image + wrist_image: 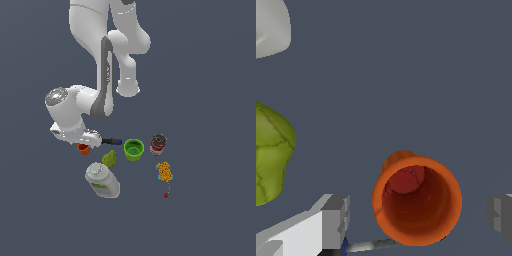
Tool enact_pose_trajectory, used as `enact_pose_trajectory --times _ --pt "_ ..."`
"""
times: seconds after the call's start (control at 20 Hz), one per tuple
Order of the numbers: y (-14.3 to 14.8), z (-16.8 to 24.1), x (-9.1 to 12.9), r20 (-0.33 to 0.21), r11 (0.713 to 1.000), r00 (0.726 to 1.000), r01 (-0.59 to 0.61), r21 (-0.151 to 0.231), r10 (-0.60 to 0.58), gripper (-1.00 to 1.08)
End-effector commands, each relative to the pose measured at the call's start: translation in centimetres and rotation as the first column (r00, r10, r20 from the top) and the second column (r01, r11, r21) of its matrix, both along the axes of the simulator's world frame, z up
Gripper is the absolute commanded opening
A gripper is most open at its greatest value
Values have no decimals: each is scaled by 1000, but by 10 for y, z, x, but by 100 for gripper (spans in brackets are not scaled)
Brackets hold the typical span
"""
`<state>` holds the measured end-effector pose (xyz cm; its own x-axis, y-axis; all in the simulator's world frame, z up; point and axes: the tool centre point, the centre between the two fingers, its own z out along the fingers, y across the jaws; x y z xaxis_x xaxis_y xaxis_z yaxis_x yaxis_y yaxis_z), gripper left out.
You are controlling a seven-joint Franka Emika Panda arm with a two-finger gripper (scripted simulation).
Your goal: Pick up a designated object from a clutter of objects.
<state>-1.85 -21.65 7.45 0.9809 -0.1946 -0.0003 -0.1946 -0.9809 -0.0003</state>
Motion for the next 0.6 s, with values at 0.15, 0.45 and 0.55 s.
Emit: enact_pose_trajectory --times 0.15,0.45,0.55 --pt "0 -26 -1 0 1000 1000 1 0 -1 100" --pt "-1 -36 0 0 1000 1000 1 0 -1 100" --pt "-1 -36 0 0 1000 1000 1 0 -1 -100"
